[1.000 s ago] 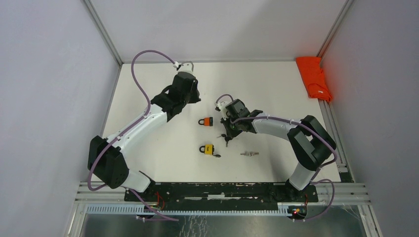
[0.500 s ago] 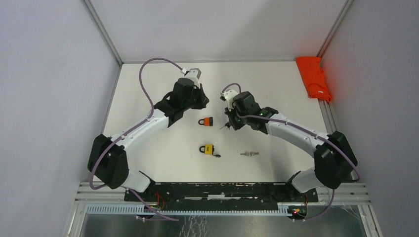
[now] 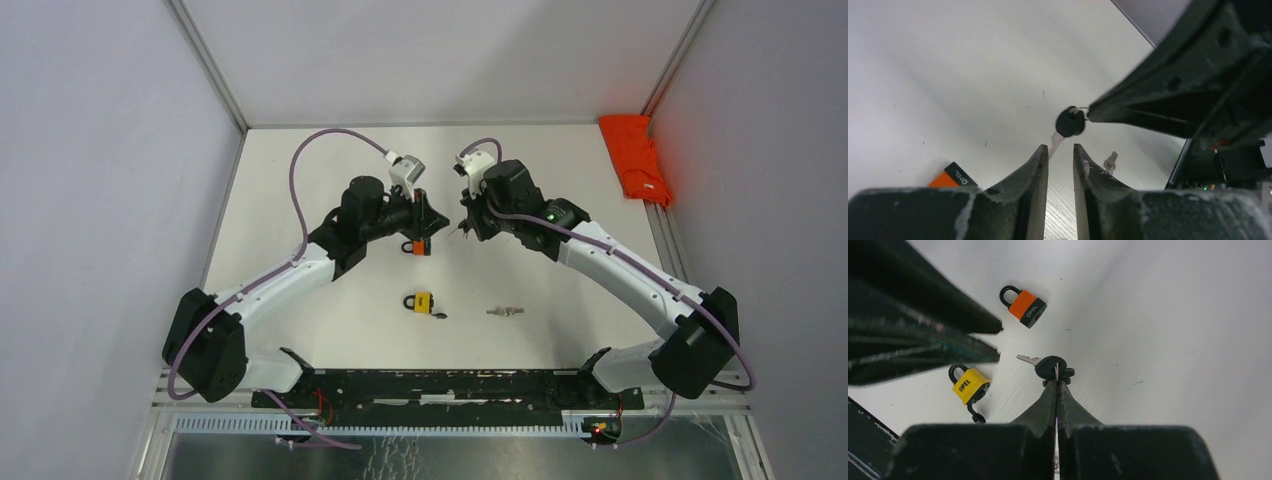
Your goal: Unlock with the key
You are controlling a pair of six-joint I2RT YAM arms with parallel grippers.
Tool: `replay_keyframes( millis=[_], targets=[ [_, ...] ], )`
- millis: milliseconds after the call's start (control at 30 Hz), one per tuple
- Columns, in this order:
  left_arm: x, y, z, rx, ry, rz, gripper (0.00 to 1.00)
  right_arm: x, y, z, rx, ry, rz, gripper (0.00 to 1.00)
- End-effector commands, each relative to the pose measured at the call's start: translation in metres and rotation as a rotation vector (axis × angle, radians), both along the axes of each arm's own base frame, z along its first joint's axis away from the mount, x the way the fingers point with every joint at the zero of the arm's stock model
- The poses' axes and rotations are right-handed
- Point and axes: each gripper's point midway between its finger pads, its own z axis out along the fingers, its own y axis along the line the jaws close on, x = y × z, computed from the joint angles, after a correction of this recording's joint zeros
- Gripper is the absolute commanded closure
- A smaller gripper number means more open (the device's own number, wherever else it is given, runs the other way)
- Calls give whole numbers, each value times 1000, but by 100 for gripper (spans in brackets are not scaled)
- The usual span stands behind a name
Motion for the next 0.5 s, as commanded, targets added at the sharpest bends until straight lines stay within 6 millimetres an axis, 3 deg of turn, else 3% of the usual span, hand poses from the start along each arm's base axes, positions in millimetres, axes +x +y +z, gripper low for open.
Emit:
replay_keyframes(
  millis=[0,233,467],
  targets=[
    [-12,-9,22,49,-186,-66,68,3,-10,22,4,-16,-59,100],
    [-12,-12,2,237,-238,9,65,4,-11,34,8,-27,-64,100],
    [-6,-12,-23,457,-293,99,63,-2,-14,33,6,-17,-55,100]
  ],
)
